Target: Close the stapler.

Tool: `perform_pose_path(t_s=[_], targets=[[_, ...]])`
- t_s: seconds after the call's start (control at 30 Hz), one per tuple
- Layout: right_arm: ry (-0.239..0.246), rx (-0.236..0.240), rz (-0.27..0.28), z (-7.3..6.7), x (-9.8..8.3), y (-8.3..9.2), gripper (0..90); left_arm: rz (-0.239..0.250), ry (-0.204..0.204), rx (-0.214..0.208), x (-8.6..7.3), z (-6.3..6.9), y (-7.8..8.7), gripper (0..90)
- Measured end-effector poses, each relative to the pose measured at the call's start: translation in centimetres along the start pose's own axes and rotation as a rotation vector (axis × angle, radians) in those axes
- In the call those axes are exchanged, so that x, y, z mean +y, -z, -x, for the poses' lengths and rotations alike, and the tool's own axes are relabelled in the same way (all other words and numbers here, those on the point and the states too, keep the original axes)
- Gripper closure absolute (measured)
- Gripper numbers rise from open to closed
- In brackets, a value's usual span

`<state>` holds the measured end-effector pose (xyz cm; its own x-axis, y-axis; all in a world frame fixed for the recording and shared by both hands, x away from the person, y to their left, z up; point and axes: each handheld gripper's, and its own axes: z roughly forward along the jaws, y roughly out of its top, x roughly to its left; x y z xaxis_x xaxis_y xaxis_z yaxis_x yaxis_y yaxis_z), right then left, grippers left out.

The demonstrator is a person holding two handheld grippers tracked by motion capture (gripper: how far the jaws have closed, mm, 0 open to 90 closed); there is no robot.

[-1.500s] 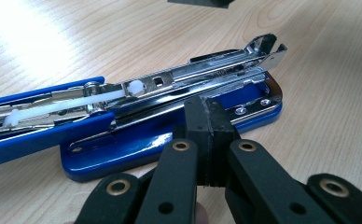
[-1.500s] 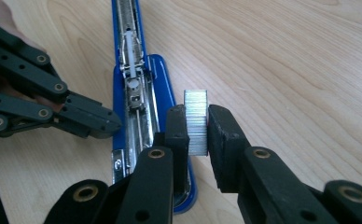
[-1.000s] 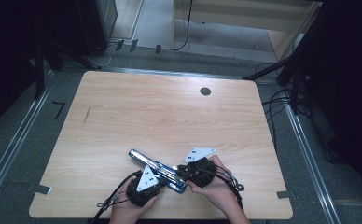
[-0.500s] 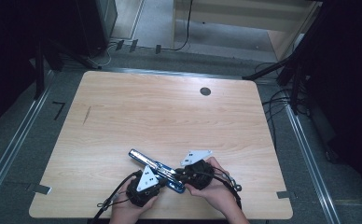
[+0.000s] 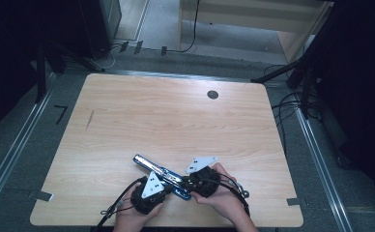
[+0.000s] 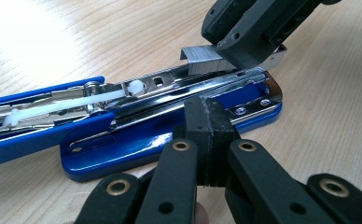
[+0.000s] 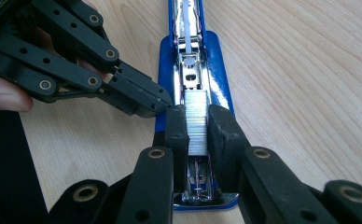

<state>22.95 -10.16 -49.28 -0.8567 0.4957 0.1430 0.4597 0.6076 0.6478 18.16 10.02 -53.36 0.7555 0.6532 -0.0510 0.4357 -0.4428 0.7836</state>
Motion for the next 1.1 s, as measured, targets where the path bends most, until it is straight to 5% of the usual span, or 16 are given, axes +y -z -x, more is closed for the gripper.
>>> perform_pose_path(t_s=[1.1], targets=[[0.053,0.011,-0.019,0.14,0.33,-0.05,80.0,-0.001,0.001,0.0,0.0,0.01,0.0,90.0]])
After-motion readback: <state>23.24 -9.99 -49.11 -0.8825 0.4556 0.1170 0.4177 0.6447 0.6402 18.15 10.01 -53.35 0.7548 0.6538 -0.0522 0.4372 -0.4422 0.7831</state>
